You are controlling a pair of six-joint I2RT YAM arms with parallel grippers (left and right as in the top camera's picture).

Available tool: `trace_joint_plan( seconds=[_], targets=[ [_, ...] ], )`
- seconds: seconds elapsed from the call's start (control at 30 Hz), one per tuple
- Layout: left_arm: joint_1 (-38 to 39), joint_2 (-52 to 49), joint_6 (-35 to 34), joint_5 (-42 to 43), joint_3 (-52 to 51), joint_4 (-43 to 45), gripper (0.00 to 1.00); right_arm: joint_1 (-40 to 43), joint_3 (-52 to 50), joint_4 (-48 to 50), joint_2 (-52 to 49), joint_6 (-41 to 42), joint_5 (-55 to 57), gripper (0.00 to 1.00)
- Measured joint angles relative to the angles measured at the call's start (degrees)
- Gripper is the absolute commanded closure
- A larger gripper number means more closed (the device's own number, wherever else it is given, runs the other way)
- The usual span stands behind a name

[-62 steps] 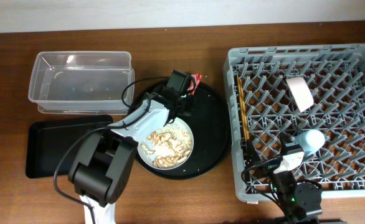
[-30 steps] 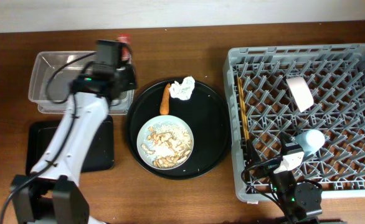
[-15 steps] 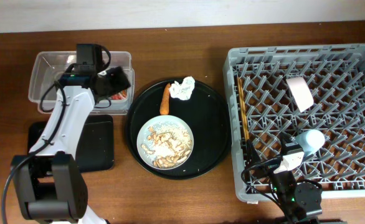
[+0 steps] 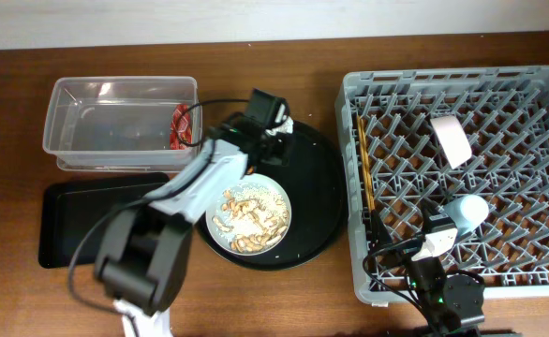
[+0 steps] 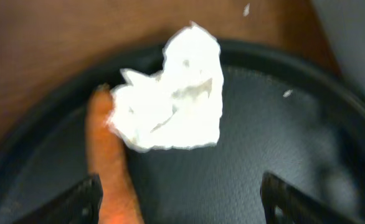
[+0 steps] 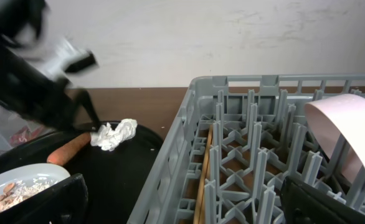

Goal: Sort waste into correct bins and load items into the dishwasher rack

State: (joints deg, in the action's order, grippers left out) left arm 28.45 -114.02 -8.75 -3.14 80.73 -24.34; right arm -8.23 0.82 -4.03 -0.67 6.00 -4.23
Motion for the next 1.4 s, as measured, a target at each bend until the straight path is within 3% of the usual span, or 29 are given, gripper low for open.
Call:
trace_joint_plan(
  seconds=[0.1,0.17,0.27,0.33,0.43,0.63,0.87,1.0,1.2,1.23,1.27,1.3,1.33,1.4],
  targets=[
    [0.31,-4.72,1.09,-0.94,-0.07,5.20,0.21,0.00,0.00,0.04,-0.02,0.02,0.00,0.02],
    [0.28,-6.27,1.46,-1.29,-0.13,7.91,0.28,0.00,0.00,0.02,-0.02,0.04,0.00,0.02],
    [0.20,-7.85,2.14,-1.09,-0.13,10.32,0.52,0.00,0.00,0.02,-0.02,0.02,-0.02,0.02],
    [0.20,-8.20,2.27,-0.44,-0.15,10.51,0.78,0.00,0.00,0.02,-0.02,0.04,-0.02,0.02],
    [0.20,-8.26,2.16,0.17,-0.15,10.69,0.99,0.00,0.00,0.02,-0.02,0.04,0.00,0.02],
    [0.20,-7.41,2.51,0.81,0.39,6.32,1.00,0.00,0.00,0.02,0.00,0.04,-0.02,0.02],
    [-0.57,10.43,1.57,-0.59,2.25,-4.90,1.00,0.00,0.00,0.02,-0.02,0.04,-0.02,0.02],
    [-4.96,18.60,1.22,-7.52,3.65,-9.64,1.00,0.00,0.00,0.02,-0.02,0.04,-0.02,0.02],
    [-14.88,15.98,-0.44,-13.90,3.50,-14.45,1.00,0.00,0.00,0.04,-0.02,0.02,0.00,0.02],
    [-16.46,14.84,-0.76,-14.08,3.50,-14.27,0.93,0.00,0.00,0.02,-0.02,0.00,-0.02,0.02],
    [-17.99,13.66,-0.98,-13.99,3.50,-13.81,0.74,0.00,0.00,0.02,-0.02,0.02,0.00,0.02],
    [-19.63,12.20,-1.51,-13.53,3.50,-13.38,0.29,0.00,0.00,0.02,-0.02,0.00,-0.02,0.02],
    [-20.87,10.99,-1.57,-12.96,3.48,-13.11,0.18,0.00,0.00,0.02,-0.02,0.04,-0.02,0.02],
    [-22.03,9.66,-1.36,-11.63,3.30,-12.61,0.13,0.00,0.00,0.02,-0.02,0.04,0.00,0.02]
  ],
)
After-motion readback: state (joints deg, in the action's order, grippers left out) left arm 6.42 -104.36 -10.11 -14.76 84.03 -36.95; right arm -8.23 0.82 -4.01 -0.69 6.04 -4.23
